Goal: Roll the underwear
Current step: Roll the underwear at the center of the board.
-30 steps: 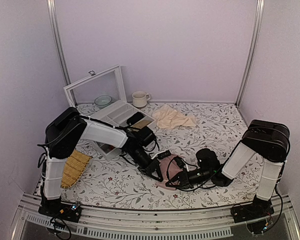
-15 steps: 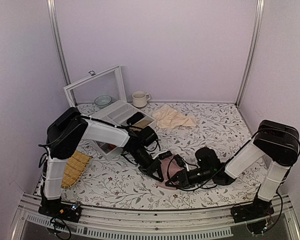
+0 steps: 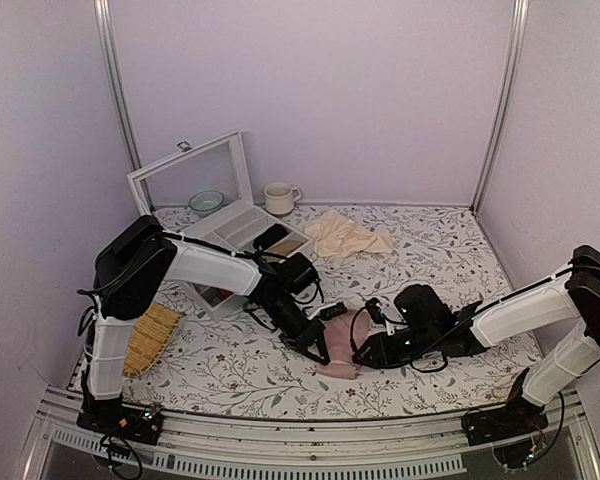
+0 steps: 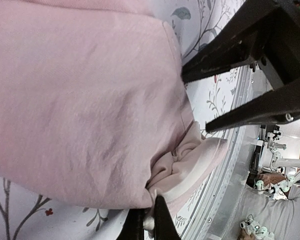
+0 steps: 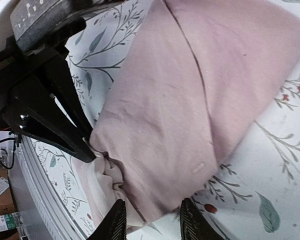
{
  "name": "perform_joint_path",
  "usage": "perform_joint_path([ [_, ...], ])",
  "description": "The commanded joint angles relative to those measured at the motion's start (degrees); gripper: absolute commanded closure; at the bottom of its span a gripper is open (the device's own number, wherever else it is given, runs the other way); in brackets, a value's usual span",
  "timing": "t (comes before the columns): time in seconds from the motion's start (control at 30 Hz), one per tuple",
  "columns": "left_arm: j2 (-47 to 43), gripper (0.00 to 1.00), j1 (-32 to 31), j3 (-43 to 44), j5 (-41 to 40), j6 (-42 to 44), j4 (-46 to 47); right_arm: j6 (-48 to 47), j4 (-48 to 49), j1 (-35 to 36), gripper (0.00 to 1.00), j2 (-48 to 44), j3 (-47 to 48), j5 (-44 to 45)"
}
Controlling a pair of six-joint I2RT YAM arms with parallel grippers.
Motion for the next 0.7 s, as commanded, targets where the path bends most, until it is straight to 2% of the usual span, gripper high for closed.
perform_joint_path([
  [0.0, 3.0, 1.00, -1.4, -0.4, -4.0, 0.7, -2.2, -4.0, -8.8, 1.3, 0.63, -9.1, 0.8, 8.1],
  [0.13, 3.1, 1.00, -1.4, -0.3, -4.0, 0.5, -2.2, -7.9, -12.4, 6.0, 0.63, -13.0, 3.3, 14.8],
  [0.3, 3.1, 1.00, -1.5, -0.3, -4.1, 0.3, -2.2, -13.7, -17.5, 11.7, 0.61, -13.0, 8.6, 20.9],
  [0.67, 3.0, 1.00, -1.6, -0.5, -4.3, 0.0, -2.1, -22.2, -18.3, 18.6, 0.54, -2.0, 13.8, 24.9],
])
